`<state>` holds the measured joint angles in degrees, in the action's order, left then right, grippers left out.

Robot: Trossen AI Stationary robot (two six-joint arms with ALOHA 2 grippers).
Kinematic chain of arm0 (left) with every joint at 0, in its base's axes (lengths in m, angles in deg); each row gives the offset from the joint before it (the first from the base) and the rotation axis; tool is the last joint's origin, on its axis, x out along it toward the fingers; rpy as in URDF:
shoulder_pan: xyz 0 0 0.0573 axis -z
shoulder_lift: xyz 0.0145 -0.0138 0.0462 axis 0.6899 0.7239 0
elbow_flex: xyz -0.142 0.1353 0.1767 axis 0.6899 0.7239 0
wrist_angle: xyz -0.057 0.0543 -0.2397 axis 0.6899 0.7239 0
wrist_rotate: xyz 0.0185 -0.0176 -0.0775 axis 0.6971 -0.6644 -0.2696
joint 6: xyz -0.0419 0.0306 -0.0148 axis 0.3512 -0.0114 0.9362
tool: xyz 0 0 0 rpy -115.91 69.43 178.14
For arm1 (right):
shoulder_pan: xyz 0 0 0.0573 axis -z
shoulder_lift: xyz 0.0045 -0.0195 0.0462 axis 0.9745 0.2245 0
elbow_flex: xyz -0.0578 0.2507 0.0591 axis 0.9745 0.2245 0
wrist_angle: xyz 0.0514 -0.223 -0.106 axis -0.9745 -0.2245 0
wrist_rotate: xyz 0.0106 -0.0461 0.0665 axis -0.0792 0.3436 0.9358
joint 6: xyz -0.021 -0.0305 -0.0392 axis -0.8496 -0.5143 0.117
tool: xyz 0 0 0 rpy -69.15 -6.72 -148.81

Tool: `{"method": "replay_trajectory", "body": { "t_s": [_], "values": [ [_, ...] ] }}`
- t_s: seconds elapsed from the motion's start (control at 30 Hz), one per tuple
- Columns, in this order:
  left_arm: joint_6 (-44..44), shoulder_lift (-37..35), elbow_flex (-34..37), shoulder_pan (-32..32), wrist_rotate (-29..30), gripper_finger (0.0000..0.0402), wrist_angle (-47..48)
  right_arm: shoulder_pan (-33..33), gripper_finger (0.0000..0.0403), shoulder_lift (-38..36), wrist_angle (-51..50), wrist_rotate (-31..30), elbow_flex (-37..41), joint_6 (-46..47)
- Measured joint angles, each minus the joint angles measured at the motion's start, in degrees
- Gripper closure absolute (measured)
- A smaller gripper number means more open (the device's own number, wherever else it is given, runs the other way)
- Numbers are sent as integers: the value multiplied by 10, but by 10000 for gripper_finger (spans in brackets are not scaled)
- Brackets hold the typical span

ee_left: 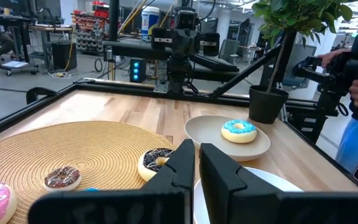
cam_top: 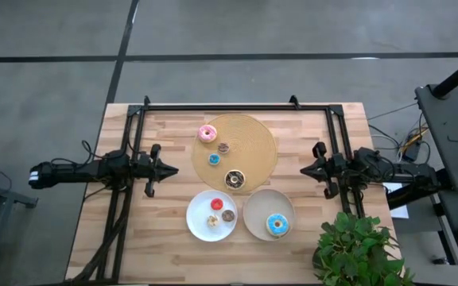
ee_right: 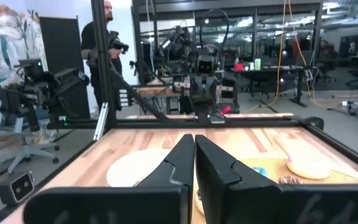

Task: Pick & Place donuts
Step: Put the big pink donut on the brown plate

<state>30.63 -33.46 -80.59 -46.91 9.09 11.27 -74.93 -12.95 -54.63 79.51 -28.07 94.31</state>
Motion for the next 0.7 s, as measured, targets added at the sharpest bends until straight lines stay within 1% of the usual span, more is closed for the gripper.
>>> {"method": "replay_trajectory", "body": {
  "t_s": [0.37, 0.7],
  "values": [
    [0, 0, 0, 0, 0, 402, 0, -14, 394, 0, -21, 0, 19, 2],
    [0, 0, 0, 0, 0, 402, 0, -15, 394, 0, -27, 0, 19, 0]
  ]
}}
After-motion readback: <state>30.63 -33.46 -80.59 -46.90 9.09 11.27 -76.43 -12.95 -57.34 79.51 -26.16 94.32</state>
